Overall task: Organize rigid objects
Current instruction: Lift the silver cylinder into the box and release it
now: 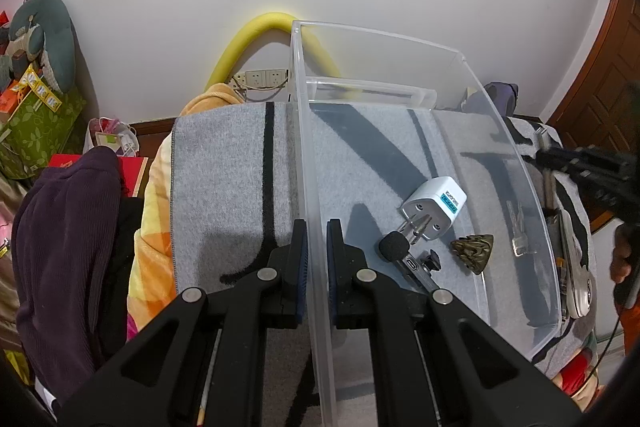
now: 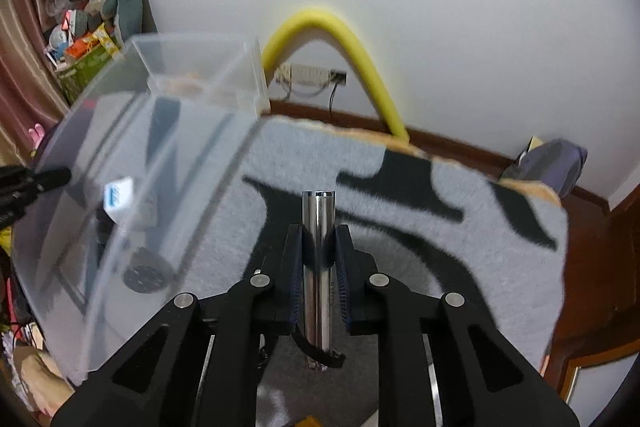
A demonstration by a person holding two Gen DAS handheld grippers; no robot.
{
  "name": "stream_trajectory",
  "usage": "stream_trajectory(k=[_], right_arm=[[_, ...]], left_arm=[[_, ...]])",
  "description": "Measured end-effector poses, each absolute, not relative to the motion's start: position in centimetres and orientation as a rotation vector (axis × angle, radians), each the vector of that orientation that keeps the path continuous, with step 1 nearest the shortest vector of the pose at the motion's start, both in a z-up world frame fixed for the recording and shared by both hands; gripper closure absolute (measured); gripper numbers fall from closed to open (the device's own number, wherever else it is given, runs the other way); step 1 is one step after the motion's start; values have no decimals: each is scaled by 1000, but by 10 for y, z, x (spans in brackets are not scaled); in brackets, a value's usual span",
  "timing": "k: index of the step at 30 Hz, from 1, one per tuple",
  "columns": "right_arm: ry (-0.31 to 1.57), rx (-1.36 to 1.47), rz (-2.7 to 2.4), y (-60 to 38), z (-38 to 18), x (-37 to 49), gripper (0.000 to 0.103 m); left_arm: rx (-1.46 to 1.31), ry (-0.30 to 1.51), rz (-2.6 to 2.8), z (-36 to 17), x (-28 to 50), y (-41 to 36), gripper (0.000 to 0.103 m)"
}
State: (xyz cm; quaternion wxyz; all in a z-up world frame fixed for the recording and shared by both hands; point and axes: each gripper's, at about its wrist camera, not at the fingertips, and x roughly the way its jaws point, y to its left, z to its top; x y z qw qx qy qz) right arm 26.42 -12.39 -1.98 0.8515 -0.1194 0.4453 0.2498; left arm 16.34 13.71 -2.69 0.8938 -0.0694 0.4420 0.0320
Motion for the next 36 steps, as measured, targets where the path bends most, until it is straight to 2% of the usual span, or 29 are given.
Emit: stream_trajectory(k=[13, 23, 29, 36], right_arm=[[694, -217, 640, -105, 89, 224, 89], [620, -201, 812, -59, 123, 192, 89], [664, -187, 899, -35, 112, 185, 89], [845, -278, 910, -6, 44, 192, 89]], left_arm=[[-146, 917, 65, -27, 163, 137, 97], [-151, 917, 63, -28, 164, 137, 97], [-153, 917, 61, -28, 164, 138, 97], [-155, 916, 61, -28, 165, 138, 97]])
